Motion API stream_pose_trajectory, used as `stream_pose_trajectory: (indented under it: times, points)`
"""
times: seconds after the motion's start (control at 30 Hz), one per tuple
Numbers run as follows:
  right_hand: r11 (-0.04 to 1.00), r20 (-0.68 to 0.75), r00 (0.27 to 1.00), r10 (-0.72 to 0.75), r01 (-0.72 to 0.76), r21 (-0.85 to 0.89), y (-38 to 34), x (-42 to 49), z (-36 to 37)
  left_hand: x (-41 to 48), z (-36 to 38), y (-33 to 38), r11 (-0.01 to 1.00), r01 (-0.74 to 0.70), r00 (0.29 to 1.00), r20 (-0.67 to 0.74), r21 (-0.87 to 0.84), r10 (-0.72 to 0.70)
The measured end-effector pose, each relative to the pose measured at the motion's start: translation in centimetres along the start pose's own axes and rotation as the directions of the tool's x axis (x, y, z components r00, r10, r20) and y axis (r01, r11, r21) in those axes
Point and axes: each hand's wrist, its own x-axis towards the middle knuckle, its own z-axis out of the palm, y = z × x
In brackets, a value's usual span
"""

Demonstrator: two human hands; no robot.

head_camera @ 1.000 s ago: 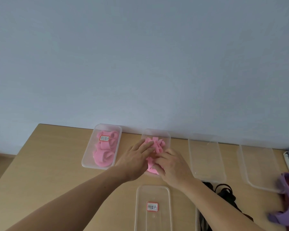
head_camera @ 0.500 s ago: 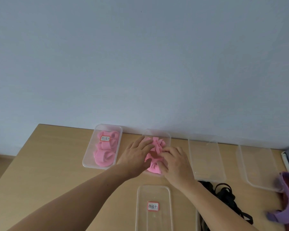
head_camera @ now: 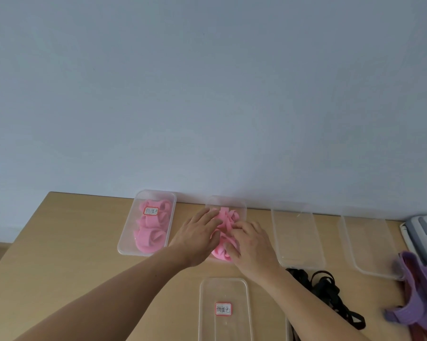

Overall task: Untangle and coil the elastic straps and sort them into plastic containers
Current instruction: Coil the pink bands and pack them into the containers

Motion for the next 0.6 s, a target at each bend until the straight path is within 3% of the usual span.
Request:
stream_pose_trajectory:
  times: [0.6]
  points:
    - [0.998, -0.005, 0.998, 0.062, -0.062, -0.007, -0.13, -0.09, -0.12, -0.28, -0.11, -0.54, 0.999, -0.015, 0.998, 0.061, 0.051, 0.012]
